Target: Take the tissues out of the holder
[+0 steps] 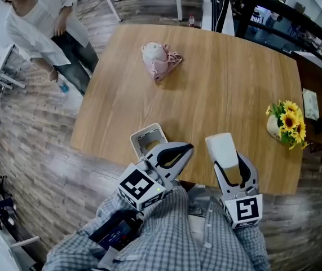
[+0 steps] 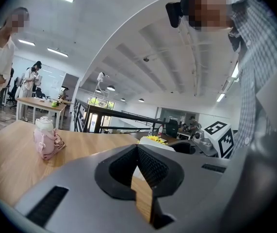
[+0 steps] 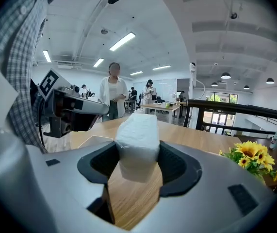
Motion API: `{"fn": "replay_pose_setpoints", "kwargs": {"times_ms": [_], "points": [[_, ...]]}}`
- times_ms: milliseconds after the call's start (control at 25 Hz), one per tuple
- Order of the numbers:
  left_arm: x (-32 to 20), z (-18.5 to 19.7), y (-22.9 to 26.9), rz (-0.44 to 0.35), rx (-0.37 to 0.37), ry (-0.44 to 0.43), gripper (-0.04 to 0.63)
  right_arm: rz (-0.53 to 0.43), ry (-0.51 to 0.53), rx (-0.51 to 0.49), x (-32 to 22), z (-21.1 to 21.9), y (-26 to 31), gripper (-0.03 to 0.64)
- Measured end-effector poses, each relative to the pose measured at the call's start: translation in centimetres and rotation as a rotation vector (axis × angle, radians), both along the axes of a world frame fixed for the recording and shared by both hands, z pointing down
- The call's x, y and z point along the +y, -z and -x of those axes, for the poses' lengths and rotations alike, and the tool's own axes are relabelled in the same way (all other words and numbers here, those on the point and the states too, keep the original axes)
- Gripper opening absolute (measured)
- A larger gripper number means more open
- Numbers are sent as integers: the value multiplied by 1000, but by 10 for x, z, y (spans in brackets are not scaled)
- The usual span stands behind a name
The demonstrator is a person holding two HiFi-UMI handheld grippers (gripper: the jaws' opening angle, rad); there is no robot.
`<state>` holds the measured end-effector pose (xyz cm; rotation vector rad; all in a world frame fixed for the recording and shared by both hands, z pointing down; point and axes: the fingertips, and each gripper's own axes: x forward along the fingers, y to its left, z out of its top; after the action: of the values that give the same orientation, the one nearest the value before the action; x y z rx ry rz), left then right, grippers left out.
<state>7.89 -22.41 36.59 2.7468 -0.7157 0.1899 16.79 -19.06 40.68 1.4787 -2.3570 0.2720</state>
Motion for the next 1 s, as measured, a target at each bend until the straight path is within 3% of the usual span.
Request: {"fn": "replay_pose_setpoints", "kwargs": {"times_ms": [1000], "points": [[10,-5,0,-8,-16,12,6,-1,29,12,6,-9,-3,255]]}}
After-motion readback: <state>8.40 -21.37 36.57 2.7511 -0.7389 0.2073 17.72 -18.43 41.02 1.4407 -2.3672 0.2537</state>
